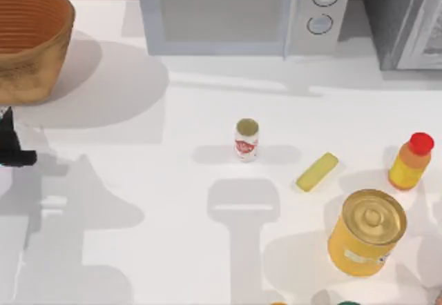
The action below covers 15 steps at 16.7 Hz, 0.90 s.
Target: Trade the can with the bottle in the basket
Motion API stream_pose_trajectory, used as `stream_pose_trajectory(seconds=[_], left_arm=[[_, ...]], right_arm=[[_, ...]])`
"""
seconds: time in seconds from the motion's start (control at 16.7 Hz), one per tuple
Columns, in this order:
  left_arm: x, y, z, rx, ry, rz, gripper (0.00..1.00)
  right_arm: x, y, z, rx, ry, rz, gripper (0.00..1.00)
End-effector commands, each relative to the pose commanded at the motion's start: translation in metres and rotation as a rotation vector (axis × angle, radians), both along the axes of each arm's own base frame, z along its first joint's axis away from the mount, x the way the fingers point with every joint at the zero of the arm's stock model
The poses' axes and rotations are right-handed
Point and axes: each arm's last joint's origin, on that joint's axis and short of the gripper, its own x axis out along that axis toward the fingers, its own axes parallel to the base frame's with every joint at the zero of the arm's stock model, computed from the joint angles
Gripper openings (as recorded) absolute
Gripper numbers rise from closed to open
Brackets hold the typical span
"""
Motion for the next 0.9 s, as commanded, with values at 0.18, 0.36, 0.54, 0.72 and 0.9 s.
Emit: stream_pose_trajectory(seconds=[0.18,0.36,0.54,0.72,0.9], left_arm=[[0.027,0.017,0.049,0.025,-0.101,-0.043,0.00],[0.045,0.026,0.099,0.011,-0.110,-0.083,0.00],[0.053,0.034,0.145,0.001,-0.112,-0.071,0.00],[0.058,0.039,0.181,0.008,-0.127,-0.070,0.00],[0.069,0.043,0.193,-0.019,-0.059,-0.061,0.00]], right_arm=[[0.000,0.000,0.000,0.000,0.000,0.000,1.00],[0.000,0.000,0.000,0.000,0.000,0.000,1.00],[0.000,0.000,0.000,0.000,0.000,0.000,1.00],[0.000,0.000,0.000,0.000,0.000,0.000,1.00],[0.000,0.000,0.000,0.000,0.000,0.000,1.00]])
